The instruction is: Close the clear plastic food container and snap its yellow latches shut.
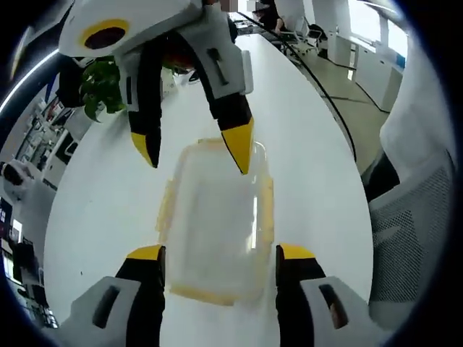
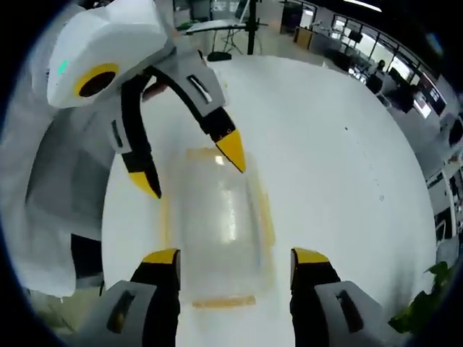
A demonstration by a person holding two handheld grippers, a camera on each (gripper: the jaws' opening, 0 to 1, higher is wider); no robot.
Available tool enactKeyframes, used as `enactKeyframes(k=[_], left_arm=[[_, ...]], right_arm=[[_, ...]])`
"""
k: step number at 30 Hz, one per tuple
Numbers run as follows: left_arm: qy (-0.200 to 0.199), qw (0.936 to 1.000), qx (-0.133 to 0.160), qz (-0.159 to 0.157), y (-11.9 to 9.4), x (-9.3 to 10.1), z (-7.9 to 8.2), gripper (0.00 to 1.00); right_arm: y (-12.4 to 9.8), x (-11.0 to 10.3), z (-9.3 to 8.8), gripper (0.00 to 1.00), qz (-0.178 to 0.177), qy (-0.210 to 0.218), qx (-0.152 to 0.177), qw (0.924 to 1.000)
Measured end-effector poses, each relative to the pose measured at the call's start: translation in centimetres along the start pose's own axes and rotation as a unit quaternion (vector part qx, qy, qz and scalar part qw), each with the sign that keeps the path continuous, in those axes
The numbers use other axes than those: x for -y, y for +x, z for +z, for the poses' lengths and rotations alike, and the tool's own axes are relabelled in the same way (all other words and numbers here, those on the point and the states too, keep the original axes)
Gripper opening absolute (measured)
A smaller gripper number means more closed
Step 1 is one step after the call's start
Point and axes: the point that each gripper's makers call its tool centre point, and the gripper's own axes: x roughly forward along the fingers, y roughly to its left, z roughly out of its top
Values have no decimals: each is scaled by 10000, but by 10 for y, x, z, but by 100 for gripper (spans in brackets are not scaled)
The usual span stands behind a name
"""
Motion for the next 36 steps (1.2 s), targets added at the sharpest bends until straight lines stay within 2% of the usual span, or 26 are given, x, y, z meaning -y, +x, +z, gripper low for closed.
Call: enactKeyframes(k=[15,28,36], left_arm=[[10,9999,-93,-62,7,-4,-8,78],[64,9996,-253,-146,17,-6,-16,82],[203,9988,-391,-223,24,-5,-21,83]], right_arm=[[1,-13,-15,70,-65,-15,-77,9999],[9,-15,-20,79,-227,-112,-165,9995],[16,-10,-28,81,-431,-386,-388,9976]])
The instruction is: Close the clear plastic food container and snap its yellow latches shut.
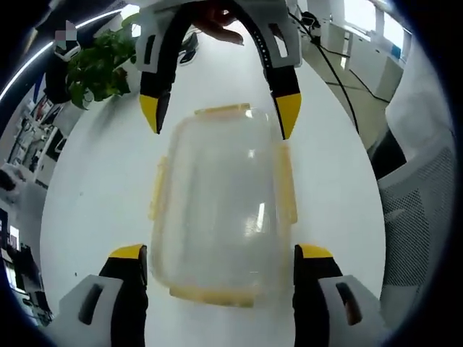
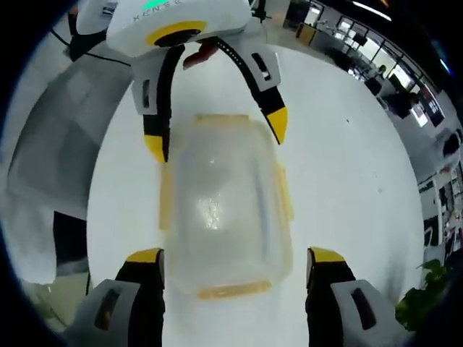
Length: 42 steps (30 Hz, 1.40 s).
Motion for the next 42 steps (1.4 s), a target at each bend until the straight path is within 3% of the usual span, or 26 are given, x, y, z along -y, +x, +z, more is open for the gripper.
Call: enactKeyframes(k=[22,42], left_arm=[[175,9997,-133,-87,3,0,-5,82],[134,9997,-152,-116,-19,16,-46,81]], right_arm=[[8,-9,-2,75,131,71,-106,9998],[22,-29,40,75,149,108,-24,9998]])
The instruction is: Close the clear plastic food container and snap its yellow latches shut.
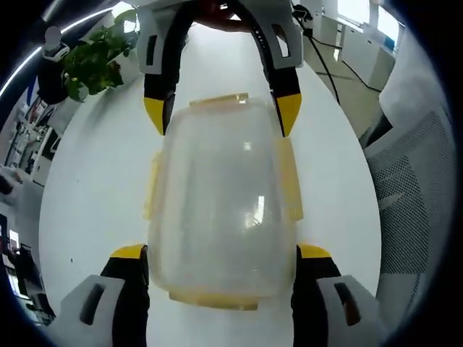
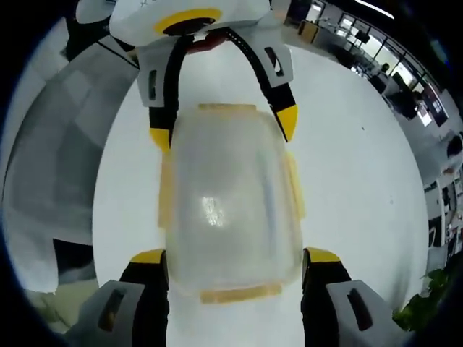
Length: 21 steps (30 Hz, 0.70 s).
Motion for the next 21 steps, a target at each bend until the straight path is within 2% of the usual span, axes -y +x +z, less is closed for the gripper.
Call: enactKeyframes(k=[11,21], left_arm=[[-61,10000,-6,6,-12,8,-28,82],[-102,9999,39,55,-21,13,-45,81]], right_arm=[[11,-9,28,75,25,-45,14,10000],[18,-15,46,75,17,-80,-6,10000]])
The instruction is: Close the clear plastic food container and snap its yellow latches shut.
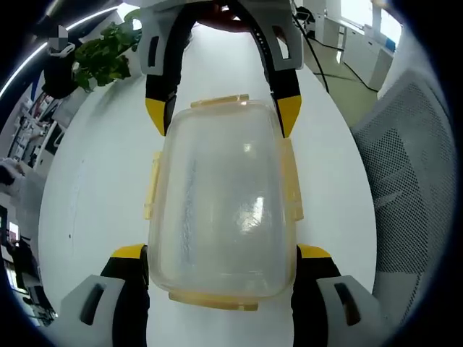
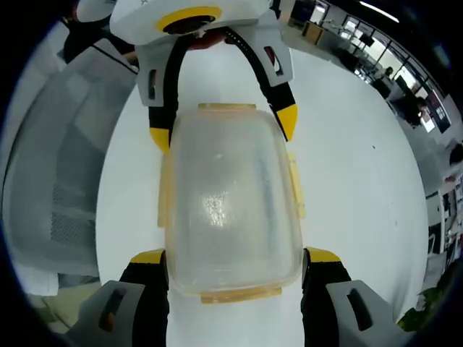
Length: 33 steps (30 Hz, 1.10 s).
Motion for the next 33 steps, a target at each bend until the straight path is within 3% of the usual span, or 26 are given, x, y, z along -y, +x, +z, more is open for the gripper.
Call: enactKeyframes(k=[33], left_arm=[[36,10000,80,-13,-26,7,-53,81]], right_arm=[[18,-14,55,75,-13,42,-101,9999]])
